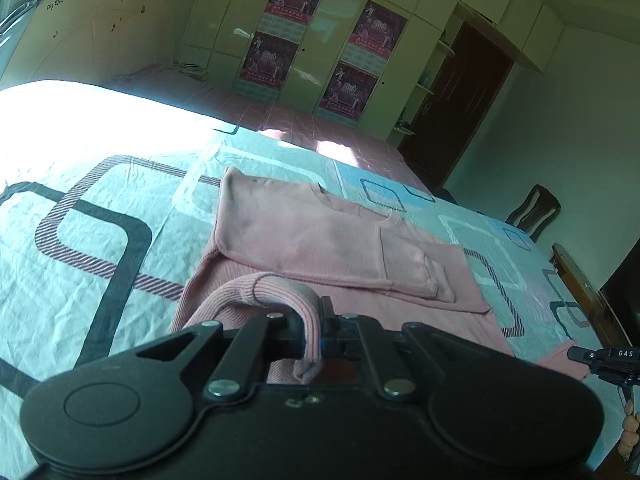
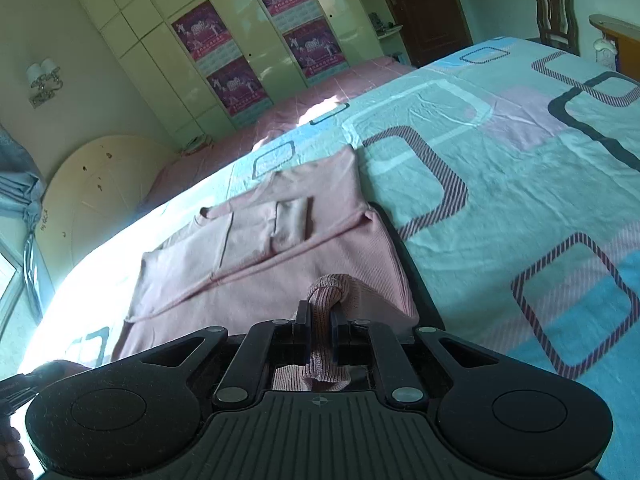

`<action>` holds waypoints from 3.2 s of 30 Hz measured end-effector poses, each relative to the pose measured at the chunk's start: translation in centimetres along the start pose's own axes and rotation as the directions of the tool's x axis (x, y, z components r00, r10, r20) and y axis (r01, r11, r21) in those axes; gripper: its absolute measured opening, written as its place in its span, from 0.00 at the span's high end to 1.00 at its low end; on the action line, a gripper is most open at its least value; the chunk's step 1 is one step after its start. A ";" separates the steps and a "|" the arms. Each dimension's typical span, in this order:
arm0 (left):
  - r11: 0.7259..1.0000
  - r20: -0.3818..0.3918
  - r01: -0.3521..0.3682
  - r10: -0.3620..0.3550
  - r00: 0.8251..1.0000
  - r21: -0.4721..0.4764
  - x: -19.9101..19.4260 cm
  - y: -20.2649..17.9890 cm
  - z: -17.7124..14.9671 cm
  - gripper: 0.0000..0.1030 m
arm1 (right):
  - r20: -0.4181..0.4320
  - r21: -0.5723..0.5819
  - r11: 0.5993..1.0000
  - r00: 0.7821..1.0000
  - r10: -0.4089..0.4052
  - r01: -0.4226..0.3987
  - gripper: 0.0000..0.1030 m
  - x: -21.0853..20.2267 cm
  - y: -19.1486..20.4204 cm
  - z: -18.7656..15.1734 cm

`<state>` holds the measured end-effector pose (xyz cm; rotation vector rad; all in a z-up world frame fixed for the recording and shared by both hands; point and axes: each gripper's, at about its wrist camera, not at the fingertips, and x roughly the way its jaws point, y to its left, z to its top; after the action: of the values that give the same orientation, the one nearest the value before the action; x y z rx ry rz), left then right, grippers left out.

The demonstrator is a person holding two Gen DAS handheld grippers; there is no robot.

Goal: Fold small clothes
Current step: 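Lift the held hem with both tools and fold it toward the collar, then lower the hem onto the collar and open both tools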

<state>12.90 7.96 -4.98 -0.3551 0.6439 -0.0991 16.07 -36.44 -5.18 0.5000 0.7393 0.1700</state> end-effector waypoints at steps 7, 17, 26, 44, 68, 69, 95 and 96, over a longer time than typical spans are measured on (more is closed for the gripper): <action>0.999 0.074 -0.009 0.012 0.997 -0.040 4.9 -0.6 5.2 0.94 | 0.057 0.014 0.999 0.998 0.030 -0.030 0.92 4.2 0.9 5.9; 0.993 0.096 -0.089 0.096 0.991 -0.072 14.7 -1.1 11.5 0.94 | 0.048 0.091 0.996 0.999 0.007 -0.012 0.92 14.3 0.2 13.4; 0.973 -0.033 -0.228 0.227 0.973 -0.039 25.1 0.4 12.6 0.93 | -0.069 0.160 0.985 0.996 -0.053 0.064 0.92 24.7 -2.1 16.2; 0.948 -0.033 -0.247 0.259 0.965 0.203 26.9 3.1 13.2 0.27 | -0.038 -0.058 0.997 0.997 -0.061 0.059 0.23 28.3 -2.4 17.7; 0.961 0.036 -0.155 0.151 0.988 0.231 28.8 3.2 13.2 0.96 | -0.046 -0.405 0.913 0.998 0.034 -0.050 0.92 31.4 -0.4 16.3; 0.961 0.068 -0.173 0.162 0.985 0.214 28.4 3.1 13.4 0.96 | 0.010 -0.374 0.927 0.999 0.040 -0.033 0.92 30.7 -0.3 16.9; 0.864 0.121 -0.424 0.406 0.906 0.271 28.7 1.8 10.3 0.36 | 0.113 -0.320 0.926 0.979 -0.171 0.199 0.91 29.9 -0.2 16.5; 0.869 0.123 -0.413 0.394 0.911 0.274 27.9 1.7 10.1 0.36 | 0.113 -0.315 0.929 0.979 -0.167 0.195 0.91 29.2 0.0 16.4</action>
<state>41.21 6.93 -13.94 0.0712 0.6182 0.2175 48.60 -33.33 -12.42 0.1215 0.6552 0.0942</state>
